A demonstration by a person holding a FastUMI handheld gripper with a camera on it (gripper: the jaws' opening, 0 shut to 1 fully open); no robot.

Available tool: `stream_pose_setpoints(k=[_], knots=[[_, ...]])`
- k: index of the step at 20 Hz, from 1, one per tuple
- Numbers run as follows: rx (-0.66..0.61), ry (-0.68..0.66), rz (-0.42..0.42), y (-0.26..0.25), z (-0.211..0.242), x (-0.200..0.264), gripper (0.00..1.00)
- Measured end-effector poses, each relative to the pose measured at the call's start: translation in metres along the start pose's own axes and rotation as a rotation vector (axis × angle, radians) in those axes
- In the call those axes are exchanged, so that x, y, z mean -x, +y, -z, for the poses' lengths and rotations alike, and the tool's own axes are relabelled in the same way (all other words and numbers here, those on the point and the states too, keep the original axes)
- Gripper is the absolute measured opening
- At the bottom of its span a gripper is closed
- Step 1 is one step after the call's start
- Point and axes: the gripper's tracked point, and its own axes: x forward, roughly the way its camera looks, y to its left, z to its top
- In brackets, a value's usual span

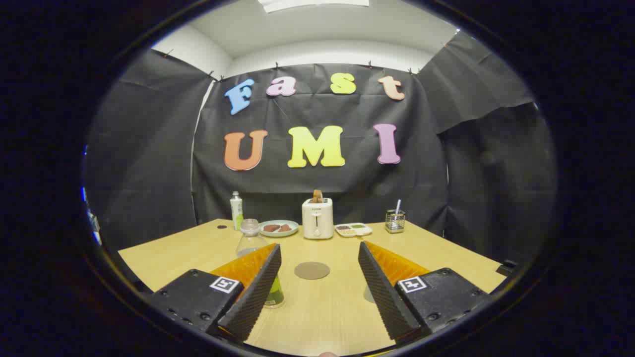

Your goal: Take the bottle from table, then pour the juice into the cup, finally place the bottle on the coaster

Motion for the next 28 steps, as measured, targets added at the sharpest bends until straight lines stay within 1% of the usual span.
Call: stream_pose_setpoints(k=[6,10,19,24,28], knots=[[-0.005,-0.013,0.017,-0.004,-0.004,0.006,1.0],[0.024,-0.019,0.012,0.0,-0.006,0.009,1.0],[0.031,-0.022,-0.006,0.006,-0.005,0.006,1.0],[0.036,-0.026,-0.047,0.021,0.001,0.006,1.0],[0.057,0.033,-0.117,0.045,0.03,0.002,1.0]])
